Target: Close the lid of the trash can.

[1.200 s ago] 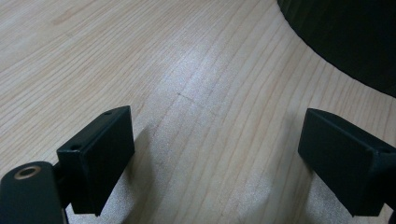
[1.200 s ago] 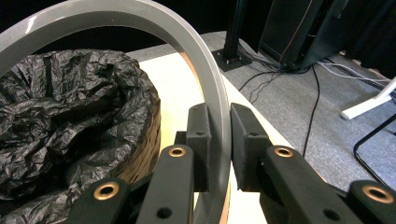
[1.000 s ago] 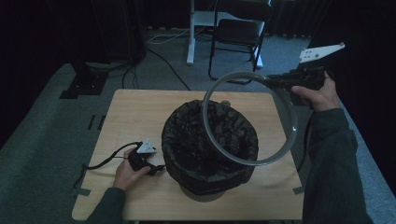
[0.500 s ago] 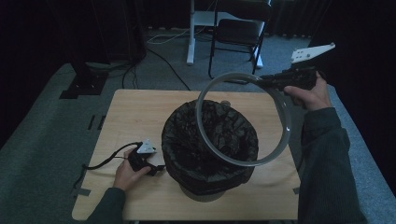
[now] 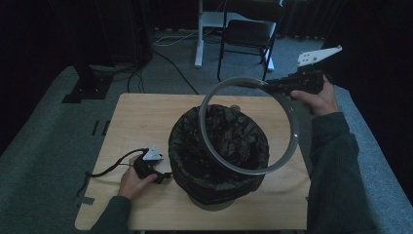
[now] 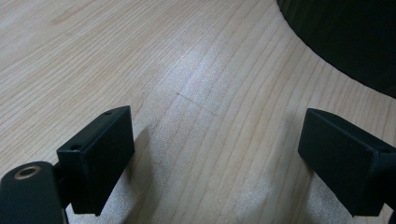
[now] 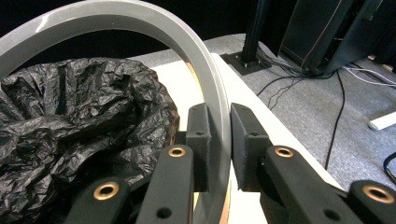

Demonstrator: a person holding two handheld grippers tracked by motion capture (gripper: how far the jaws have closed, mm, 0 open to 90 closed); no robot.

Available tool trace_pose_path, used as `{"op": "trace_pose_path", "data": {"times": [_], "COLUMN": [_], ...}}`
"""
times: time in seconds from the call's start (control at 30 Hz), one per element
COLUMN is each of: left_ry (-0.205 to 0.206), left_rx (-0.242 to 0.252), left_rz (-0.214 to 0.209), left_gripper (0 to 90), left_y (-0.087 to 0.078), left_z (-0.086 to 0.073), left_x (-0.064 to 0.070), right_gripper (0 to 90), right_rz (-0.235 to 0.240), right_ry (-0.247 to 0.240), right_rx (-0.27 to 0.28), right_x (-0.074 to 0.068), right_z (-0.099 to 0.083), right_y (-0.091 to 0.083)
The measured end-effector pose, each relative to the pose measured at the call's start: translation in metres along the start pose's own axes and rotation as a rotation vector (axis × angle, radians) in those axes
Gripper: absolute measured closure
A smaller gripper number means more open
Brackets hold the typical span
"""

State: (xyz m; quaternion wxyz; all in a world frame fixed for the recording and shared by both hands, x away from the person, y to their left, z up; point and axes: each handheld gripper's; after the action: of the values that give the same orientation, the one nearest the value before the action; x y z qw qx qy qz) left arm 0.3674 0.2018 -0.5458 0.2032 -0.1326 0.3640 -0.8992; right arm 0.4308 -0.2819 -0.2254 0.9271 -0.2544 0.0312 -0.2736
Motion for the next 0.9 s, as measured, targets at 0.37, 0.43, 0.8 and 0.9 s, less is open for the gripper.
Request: {"op": "trace_pose_path", "data": {"times": [0.37, 0.43, 0.8, 0.9], "left_ry": [0.000, 0.000, 0.000, 0.000], "left_rx": [0.000, 0.000, 0.000, 0.000], "left_rz": [0.000, 0.000, 0.000, 0.000], "left_gripper": [10.8, 10.8, 10.8, 10.8], "left_y": [0.000, 0.000, 0.000, 0.000], "left_z": [0.000, 0.000, 0.000, 0.000], "left_x": [0.000, 0.000, 0.000, 0.000], "right_gripper": [79.1, 79.1, 79.0, 79.0], "right_rz": [0.023, 0.023, 0.051, 0.061], "right_ry": [-0.013, -0.013, -0.014, -0.012], "right_rx": [-0.004, -0.004, 0.001, 0.005], "right_x": [-0.003, -0.004, -0.007, -0.008], "right_z": [0.008, 0.008, 0.014, 0.016], "right_y": [-0.004, -0.005, 0.006, 0.010]}}
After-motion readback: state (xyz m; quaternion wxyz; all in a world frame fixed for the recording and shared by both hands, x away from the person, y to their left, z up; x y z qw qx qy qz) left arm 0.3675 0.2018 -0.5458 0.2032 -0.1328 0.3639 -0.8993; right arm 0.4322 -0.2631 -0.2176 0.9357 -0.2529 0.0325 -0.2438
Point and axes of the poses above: each handheld gripper's, and its own axes: y roughly forward along the jaws, z roughly out of its top, x roughly to its right, and after that the axes turned 8 degrees about -z, right-handed
